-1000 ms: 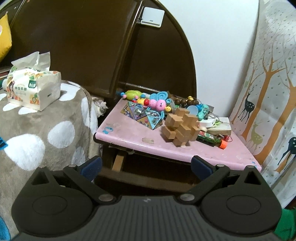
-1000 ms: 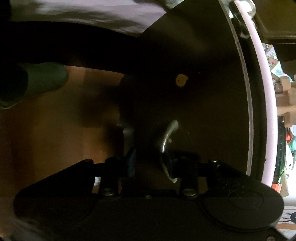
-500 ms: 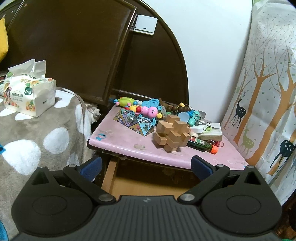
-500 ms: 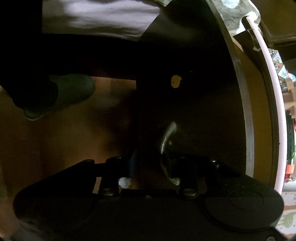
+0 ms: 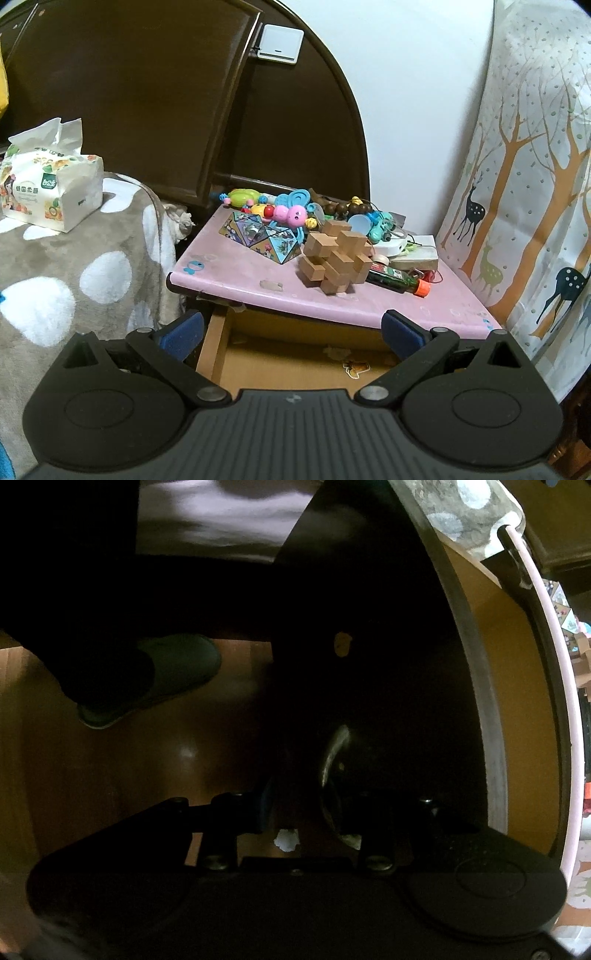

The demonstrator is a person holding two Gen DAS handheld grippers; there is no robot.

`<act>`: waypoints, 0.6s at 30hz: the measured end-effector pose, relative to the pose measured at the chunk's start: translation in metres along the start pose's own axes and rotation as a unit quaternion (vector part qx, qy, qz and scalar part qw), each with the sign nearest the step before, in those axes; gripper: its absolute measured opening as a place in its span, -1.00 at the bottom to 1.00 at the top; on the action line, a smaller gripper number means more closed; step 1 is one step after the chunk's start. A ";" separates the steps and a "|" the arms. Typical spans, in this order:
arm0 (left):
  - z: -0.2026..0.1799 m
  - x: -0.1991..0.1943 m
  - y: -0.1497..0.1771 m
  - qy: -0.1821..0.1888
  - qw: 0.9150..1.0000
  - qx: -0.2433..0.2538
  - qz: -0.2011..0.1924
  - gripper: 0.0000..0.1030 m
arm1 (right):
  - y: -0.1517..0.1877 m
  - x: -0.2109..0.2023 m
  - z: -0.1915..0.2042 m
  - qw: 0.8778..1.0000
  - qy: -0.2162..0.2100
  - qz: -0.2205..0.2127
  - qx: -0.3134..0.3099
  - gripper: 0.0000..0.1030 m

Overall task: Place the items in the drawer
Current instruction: 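Pull the drawer open with the right gripper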

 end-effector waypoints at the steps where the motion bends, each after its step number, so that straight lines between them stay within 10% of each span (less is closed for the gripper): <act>1: -0.001 0.000 0.000 0.001 1.000 0.001 0.000 1.00 | 0.001 -0.005 0.000 1.000 0.000 -0.001 0.000 -0.36; 18: -0.030 0.006 0.012 0.022 0.998 0.053 0.014 1.00 | 0.003 -0.031 0.006 0.997 0.018 -0.034 0.060 -0.35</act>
Point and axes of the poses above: each gripper's, at about its wrist camera, not at the fingertips, and x roughly the way its jaws point, z to its left, y to its underside, the point moved 9 cm from there along x, roughly the way its jaws point, and after that the axes turned 8 degrees about -z, right-handed, at the moved point
